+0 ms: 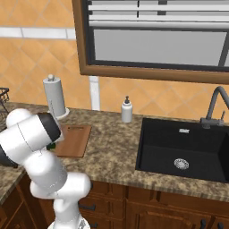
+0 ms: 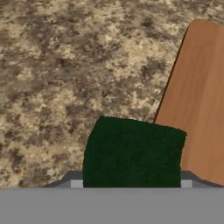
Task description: Pick up the sponge from the counter and clean the cutting board by briefly scrubbing or pressing down on the cutting board. Once finished, release the sponge.
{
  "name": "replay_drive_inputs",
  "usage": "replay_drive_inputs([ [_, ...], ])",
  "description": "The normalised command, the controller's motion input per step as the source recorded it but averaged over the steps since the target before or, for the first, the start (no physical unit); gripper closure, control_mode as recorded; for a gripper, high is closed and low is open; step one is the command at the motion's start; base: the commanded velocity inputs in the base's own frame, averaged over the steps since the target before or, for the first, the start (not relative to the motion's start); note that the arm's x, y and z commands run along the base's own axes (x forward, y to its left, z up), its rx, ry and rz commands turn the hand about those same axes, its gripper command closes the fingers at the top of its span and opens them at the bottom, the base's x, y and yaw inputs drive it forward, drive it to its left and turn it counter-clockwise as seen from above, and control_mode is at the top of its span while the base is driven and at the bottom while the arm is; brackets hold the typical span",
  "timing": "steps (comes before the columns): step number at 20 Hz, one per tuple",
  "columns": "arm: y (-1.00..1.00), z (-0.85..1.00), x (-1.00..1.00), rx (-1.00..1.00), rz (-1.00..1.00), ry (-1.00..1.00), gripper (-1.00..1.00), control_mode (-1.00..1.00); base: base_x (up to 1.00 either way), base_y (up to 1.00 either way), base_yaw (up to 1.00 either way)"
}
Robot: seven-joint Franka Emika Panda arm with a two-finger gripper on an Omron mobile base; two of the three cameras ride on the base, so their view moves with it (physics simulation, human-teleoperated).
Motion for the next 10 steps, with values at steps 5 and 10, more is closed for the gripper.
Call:
replay_drive_inputs([
  [5, -0.50, -0.35, -0.82, 0.09, 0.00, -0.01, 1.00, -1.00, 0.00, 0.00, 0.00],
  [10, -0.93, -0.24, 0.06, 0.02, 0.00, 0.00, 1.00, -1.00, 0.00, 0.00, 0.00],
])
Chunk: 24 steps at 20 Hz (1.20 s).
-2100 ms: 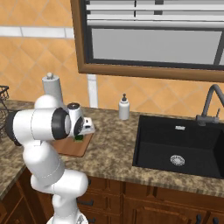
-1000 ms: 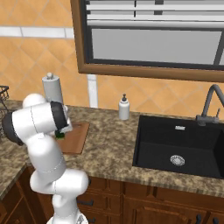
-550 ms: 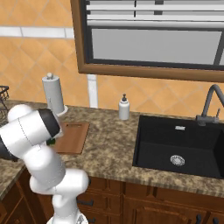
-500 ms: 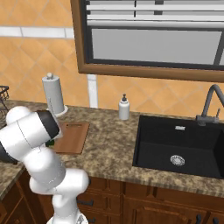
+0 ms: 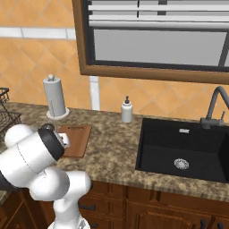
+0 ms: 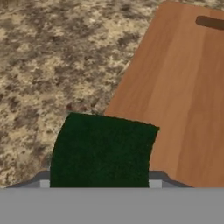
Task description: Pick up the sponge from the counter and clean the cutting board by briefly scrubbing or pressing down on the cutting board. Once finished, release the sponge.
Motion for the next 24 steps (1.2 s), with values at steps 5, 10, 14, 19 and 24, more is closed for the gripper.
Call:
replay_drive_inputs([
  [5, -0.85, -0.13, 0.35, -0.03, 0.00, 0.00, 1.00, -1.00, 0.00, 0.00, 0.00],
  [10, -0.76, -0.19, 0.16, -0.10, 0.00, 0.00, 1.00, -1.00, 0.00, 0.00, 0.00],
  [14, -0.75, -0.28, 0.00, -0.11, 0.00, 0.00, 1.00, -1.00, 0.00, 0.00, 0.00],
  [19, -0.76, -0.30, 0.00, -0.08, 0.00, 0.00, 1.00, -1.00, 0.00, 0.00, 0.00],
  [24, -0.82, -0.60, -0.09, 0.00, 0.00, 0.00, 1.00, -1.00, 0.00, 0.00, 0.00],
])
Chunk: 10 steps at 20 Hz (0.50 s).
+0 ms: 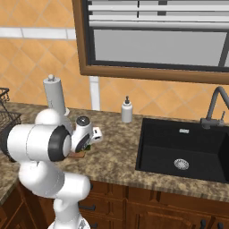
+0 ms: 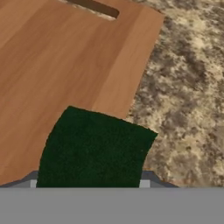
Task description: Pick up the sponge from the counter and clean the cutting board by briefly scrubbing or pressing down on the cutting board. Once finished, release the sponge.
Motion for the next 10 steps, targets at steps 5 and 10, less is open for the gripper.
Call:
replay_drive_inputs([
  [5, -0.69, -0.50, -0.22, 0.00, 0.00, -0.02, 1.00, -1.00, 0.00, 0.00, 0.00],
  [10, -0.63, 0.13, -0.89, 0.00, 0.00, -0.06, 1.00, -1.00, 0.00, 0.00, 0.00],
])
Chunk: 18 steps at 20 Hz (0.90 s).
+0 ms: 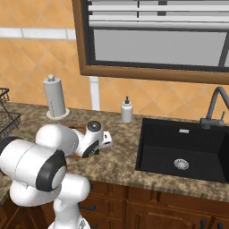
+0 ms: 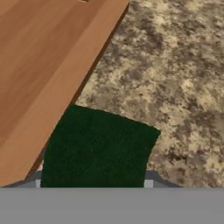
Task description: Pick up the sponge from the counter and clean the cutting board by briefly scrubbing or pressing down on the cutting board. Once finished, release the sponge.
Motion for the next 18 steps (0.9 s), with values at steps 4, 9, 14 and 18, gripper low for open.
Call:
replay_drive_inputs([
  [4, -0.94, 0.01, -0.45, -0.08, 0.00, -0.01, 1.00, -1.00, 0.00, 0.00, 0.00],
  [9, -0.98, -0.02, 0.27, -0.01, 0.00, 0.00, -1.00, -1.00, 0.00, 0.00, 0.00],
  [14, -0.50, -0.01, 0.10, 0.05, 0.00, -0.01, -1.00, -1.00, 0.00, 0.00, 0.00],
  [18, -0.04, 0.40, 0.00, 0.10, 0.00, -0.05, -1.00, -1.00, 0.00, 0.00, 0.00],
])
